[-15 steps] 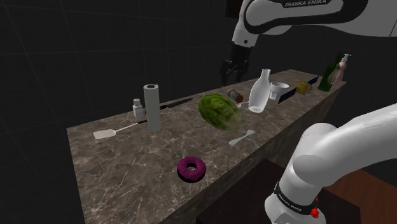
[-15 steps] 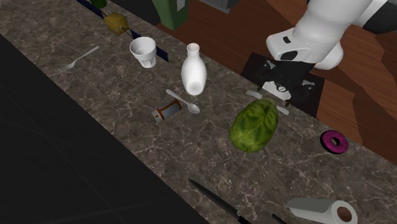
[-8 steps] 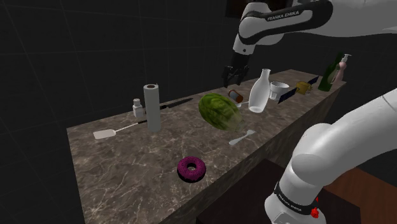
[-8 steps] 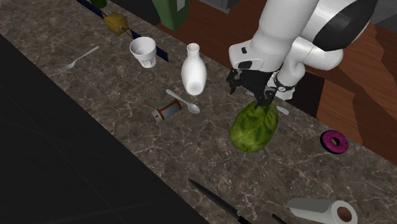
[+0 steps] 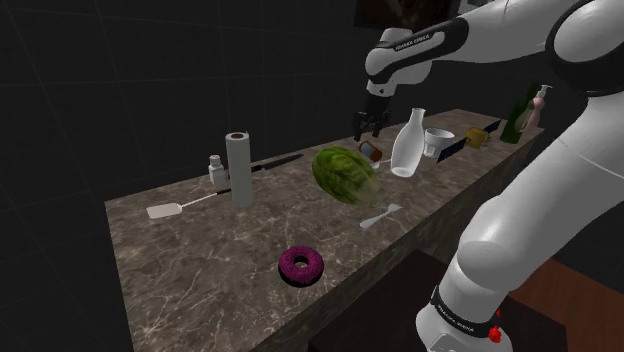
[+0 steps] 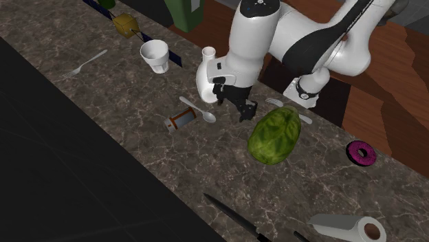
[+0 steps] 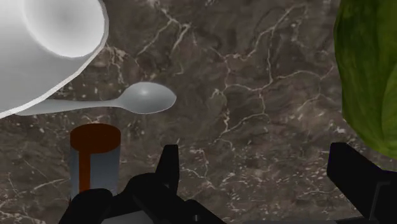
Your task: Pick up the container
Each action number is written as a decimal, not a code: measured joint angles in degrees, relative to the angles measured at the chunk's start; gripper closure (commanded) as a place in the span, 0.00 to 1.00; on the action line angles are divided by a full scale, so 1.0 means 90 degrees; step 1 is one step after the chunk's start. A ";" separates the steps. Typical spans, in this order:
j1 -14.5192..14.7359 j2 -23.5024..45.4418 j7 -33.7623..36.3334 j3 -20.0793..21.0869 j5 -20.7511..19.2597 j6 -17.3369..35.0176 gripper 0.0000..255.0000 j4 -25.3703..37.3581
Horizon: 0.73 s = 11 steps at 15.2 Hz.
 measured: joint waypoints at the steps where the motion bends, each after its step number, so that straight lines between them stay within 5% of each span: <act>1: -0.0014 0.0232 -0.0146 -0.0115 0.0074 0.0054 0.00 0.0165; 11: -0.0419 0.2577 -0.1540 -0.0809 0.1294 0.0513 0.00 0.1734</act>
